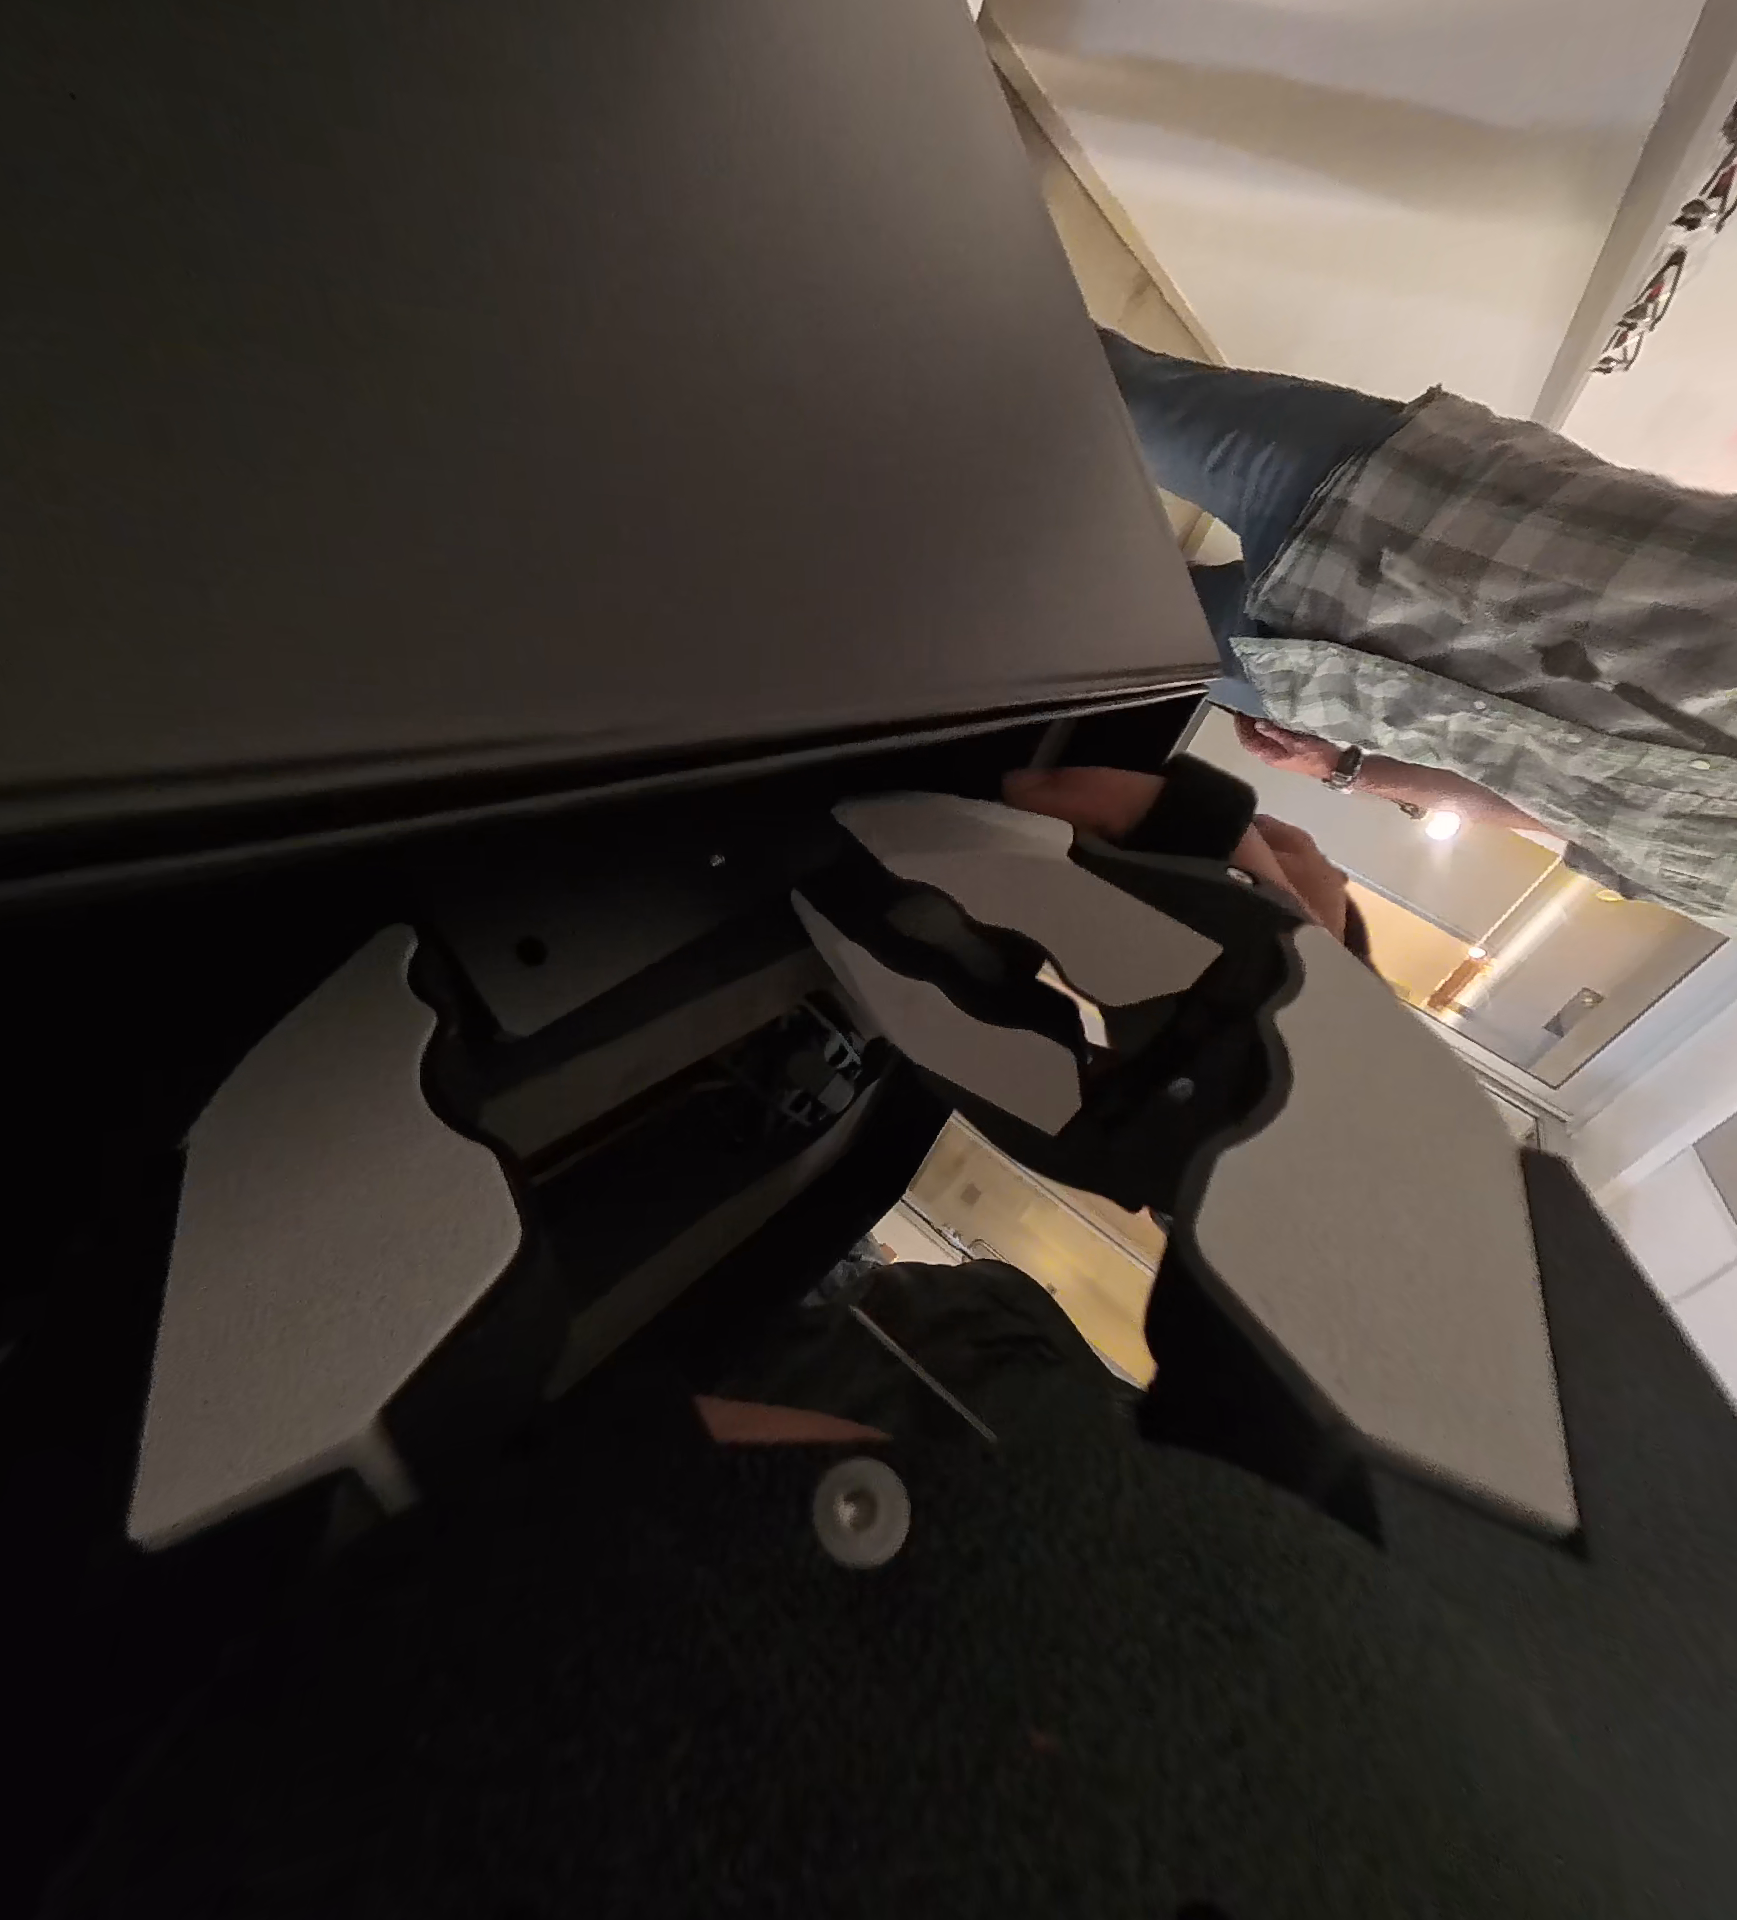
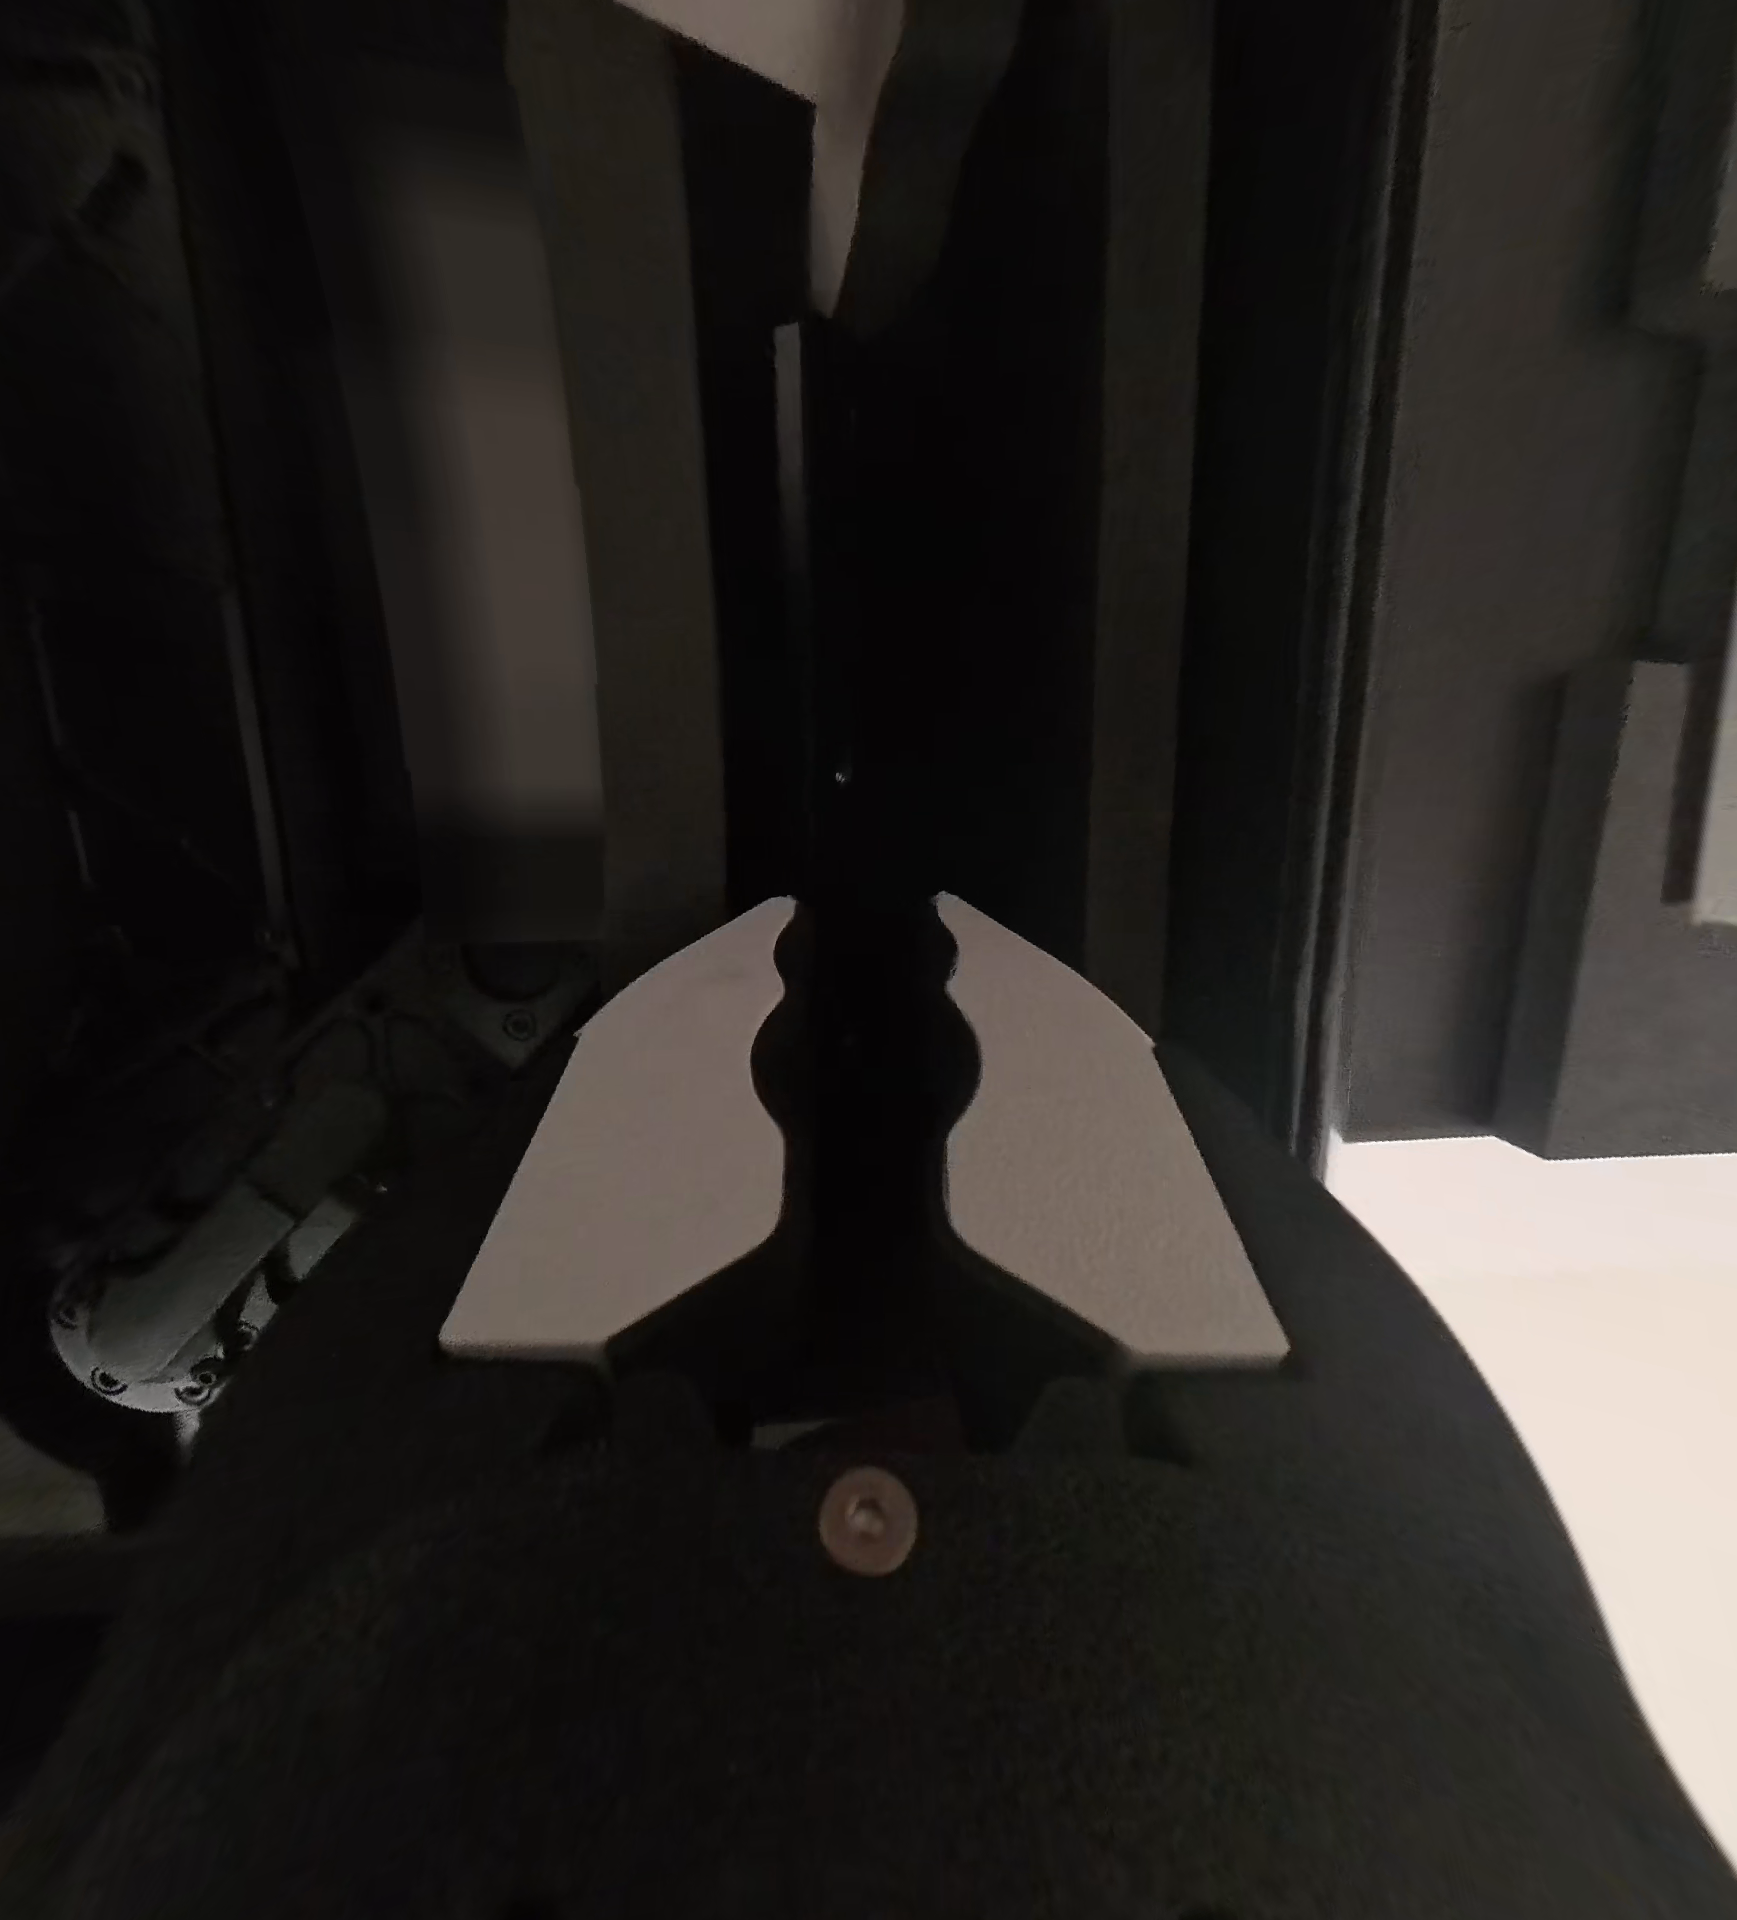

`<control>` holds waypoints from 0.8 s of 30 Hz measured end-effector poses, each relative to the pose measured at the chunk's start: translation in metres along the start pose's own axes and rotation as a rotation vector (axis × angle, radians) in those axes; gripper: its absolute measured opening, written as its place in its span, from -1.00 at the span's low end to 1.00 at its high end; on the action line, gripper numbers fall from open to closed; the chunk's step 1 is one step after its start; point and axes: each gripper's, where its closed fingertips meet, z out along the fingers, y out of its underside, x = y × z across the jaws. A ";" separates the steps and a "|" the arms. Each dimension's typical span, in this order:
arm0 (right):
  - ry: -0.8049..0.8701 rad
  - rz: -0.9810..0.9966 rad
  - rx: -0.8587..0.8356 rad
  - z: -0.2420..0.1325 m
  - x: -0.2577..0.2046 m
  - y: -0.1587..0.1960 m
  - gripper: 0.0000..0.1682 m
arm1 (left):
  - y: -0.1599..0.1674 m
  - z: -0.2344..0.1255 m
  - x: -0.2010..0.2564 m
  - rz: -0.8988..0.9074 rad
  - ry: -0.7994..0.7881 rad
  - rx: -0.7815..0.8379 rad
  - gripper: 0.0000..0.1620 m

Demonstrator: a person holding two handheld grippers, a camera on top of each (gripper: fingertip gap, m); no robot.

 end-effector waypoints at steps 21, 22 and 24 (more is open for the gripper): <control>0.004 0.003 0.053 0.014 -0.001 -0.018 -0.74 | 0.001 -0.008 0.013 0.031 0.081 0.034 0.79; 0.038 -0.009 0.052 0.013 0.001 -0.018 -0.69 | 0.001 -0.009 0.014 0.028 0.090 0.033 0.81; 0.096 -0.032 0.045 0.013 0.002 -0.018 -0.68 | 0.001 -0.009 0.015 0.038 0.091 0.031 0.81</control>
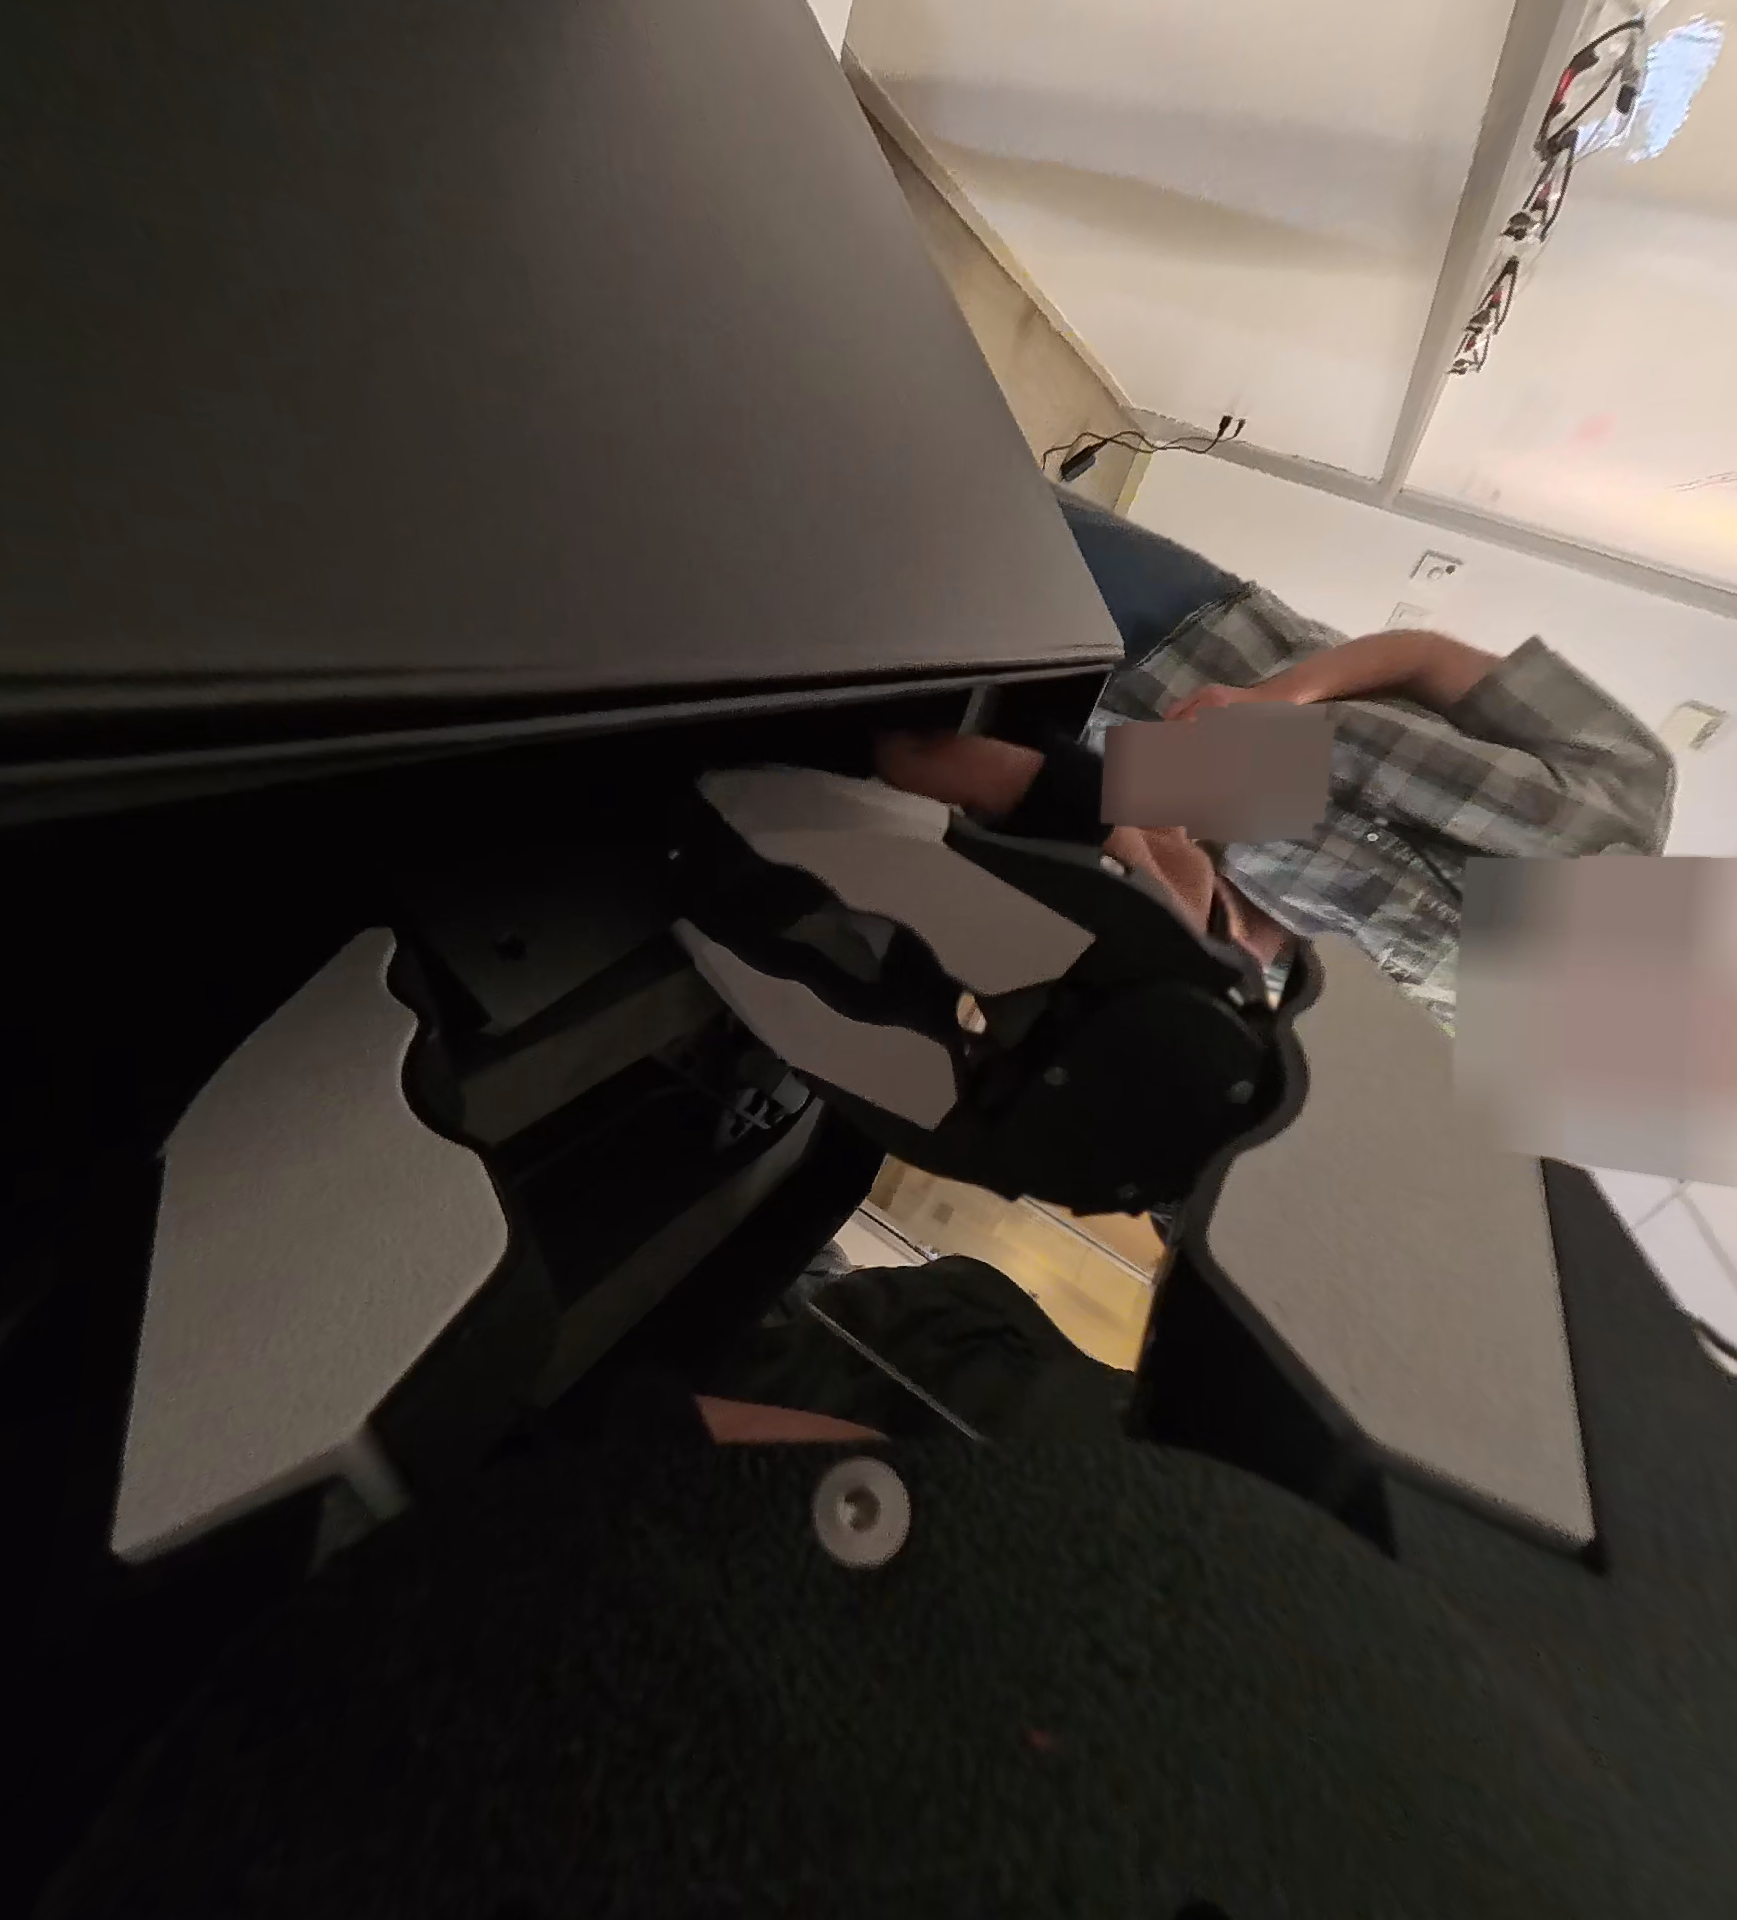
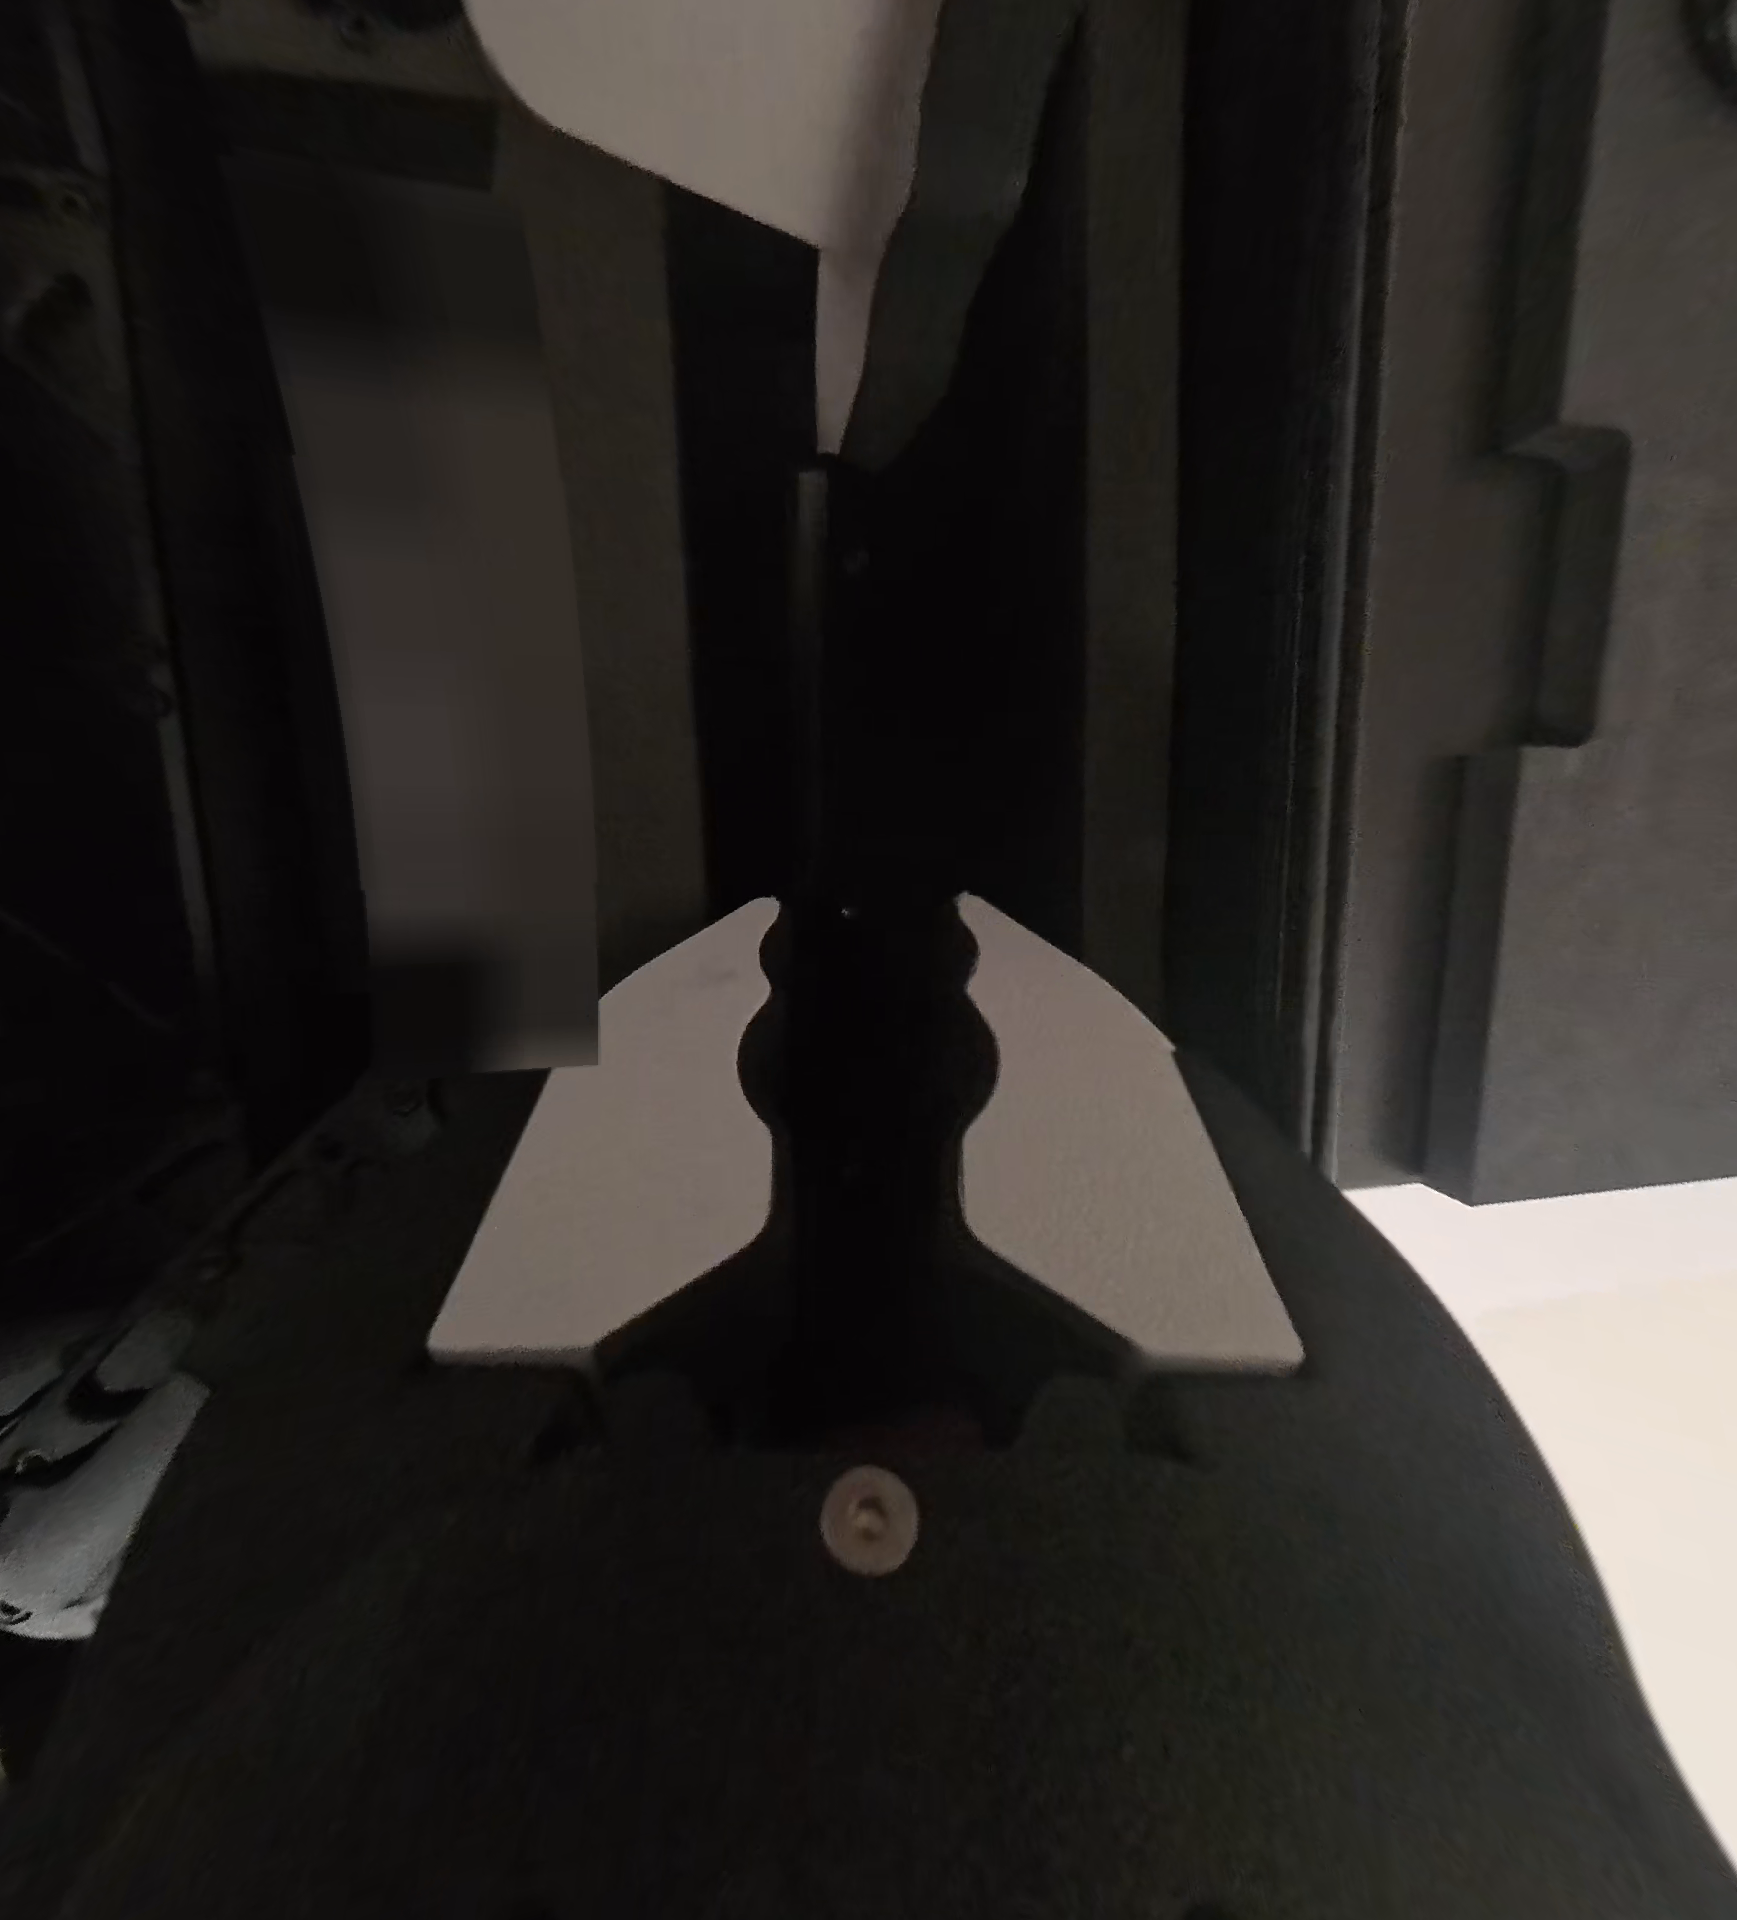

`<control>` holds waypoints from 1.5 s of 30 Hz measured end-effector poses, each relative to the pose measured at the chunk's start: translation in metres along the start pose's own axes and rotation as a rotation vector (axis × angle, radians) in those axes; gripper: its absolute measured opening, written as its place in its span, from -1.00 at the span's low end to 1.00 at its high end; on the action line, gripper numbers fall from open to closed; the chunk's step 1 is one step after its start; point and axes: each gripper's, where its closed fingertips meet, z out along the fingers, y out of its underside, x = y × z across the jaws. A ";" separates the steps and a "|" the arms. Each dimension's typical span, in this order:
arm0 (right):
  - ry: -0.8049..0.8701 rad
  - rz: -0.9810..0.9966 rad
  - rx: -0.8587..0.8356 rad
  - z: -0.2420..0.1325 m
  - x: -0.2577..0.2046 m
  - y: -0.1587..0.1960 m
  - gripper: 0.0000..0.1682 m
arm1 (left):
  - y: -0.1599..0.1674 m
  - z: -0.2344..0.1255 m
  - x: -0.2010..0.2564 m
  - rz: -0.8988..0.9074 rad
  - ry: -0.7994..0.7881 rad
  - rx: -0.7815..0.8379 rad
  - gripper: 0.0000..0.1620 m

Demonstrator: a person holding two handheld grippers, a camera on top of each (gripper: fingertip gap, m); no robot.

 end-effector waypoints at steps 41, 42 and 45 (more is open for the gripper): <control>-0.171 -0.004 0.155 -0.056 0.010 -0.009 -0.94 | 0.009 -0.020 -0.006 1.827 -0.499 -0.192 -0.89; -0.188 0.005 0.169 -0.060 0.012 -0.009 -0.94 | 0.013 -0.021 -0.001 1.847 -0.481 -0.201 -0.90; -0.182 0.008 0.218 -0.078 0.024 -0.015 -0.94 | 0.021 -0.029 0.024 1.865 -0.413 -0.162 -0.94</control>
